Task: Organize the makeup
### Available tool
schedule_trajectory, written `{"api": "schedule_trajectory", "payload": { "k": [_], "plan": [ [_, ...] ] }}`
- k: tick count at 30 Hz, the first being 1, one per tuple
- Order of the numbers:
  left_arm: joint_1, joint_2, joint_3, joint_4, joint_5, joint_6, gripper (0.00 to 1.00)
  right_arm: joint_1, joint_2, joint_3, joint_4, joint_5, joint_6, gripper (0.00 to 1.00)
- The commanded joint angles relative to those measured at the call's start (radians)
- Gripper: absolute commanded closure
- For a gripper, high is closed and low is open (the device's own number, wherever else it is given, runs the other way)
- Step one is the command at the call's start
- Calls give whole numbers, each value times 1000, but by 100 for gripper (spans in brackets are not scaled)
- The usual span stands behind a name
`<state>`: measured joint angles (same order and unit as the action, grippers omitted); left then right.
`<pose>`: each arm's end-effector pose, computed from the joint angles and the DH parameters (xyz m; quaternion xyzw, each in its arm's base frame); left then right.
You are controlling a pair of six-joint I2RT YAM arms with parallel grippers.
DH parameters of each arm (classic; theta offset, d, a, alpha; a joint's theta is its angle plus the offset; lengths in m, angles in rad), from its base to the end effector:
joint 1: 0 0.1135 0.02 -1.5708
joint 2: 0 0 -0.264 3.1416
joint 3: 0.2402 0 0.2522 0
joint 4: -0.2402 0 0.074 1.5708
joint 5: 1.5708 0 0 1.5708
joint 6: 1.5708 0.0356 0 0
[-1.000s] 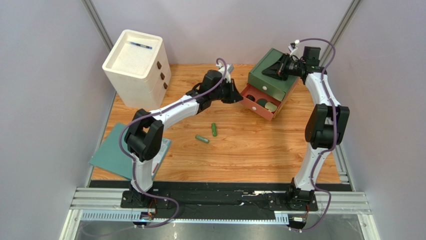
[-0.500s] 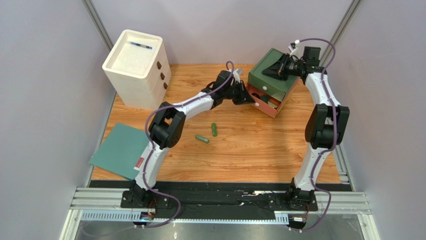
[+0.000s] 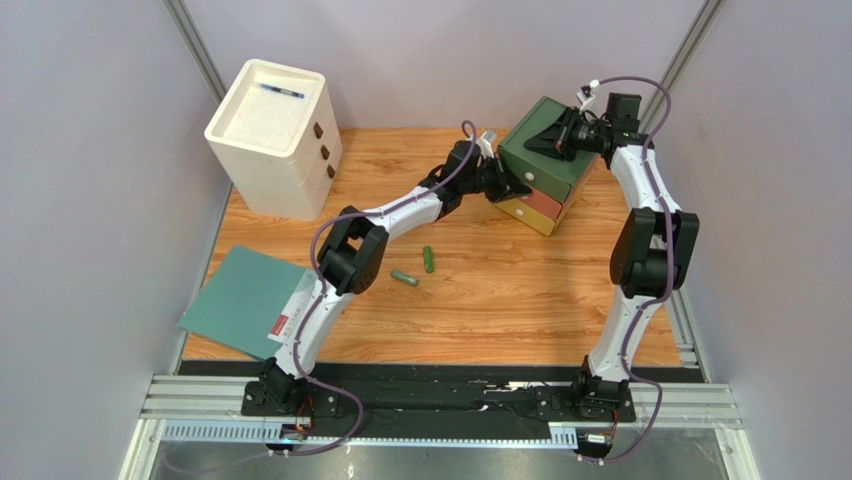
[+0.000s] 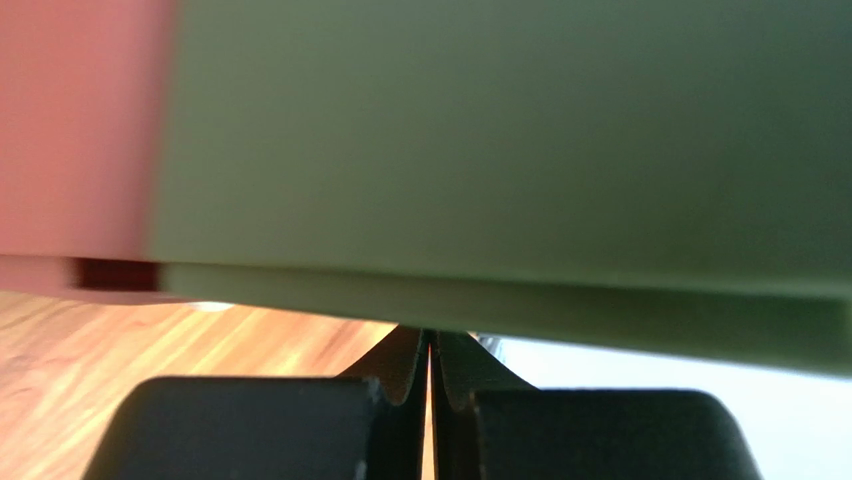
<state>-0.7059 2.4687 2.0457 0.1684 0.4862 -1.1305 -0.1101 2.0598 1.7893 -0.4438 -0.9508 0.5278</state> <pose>0.4280 -0.3867 0.2056 -0.0179 0.7817 -0.5873 0.2092 0.4680 -0.0226 0.2769 0.0731 0.8276 0.4839 0.2749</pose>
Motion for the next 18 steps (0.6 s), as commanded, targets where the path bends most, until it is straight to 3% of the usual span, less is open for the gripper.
{"api": "schedule_trajectory", "payload": {
  "k": [1,3,5,9,10,14,18],
  "plan": [
    [-6,-25,-16,144,-15,-68,100,1,203,-148,-200,210,-109,90],
    [2,-60,-94,187,-14,-80,100,1,200,-149,-200,210,-109,90],
    [14,-89,-162,282,-11,-112,92,0,201,-149,-200,210,-111,90],
    [28,-172,-386,486,-29,-234,57,-5,201,-148,-202,211,-111,90],
    [28,-177,-415,515,-31,-259,53,-5,204,-148,-203,211,-109,90],
    [28,-149,-510,638,-38,-377,46,-7,207,-146,-203,211,-111,90],
    [25,-70,-507,695,-66,-486,43,-7,206,-148,-203,213,-112,90]
  ]
}}
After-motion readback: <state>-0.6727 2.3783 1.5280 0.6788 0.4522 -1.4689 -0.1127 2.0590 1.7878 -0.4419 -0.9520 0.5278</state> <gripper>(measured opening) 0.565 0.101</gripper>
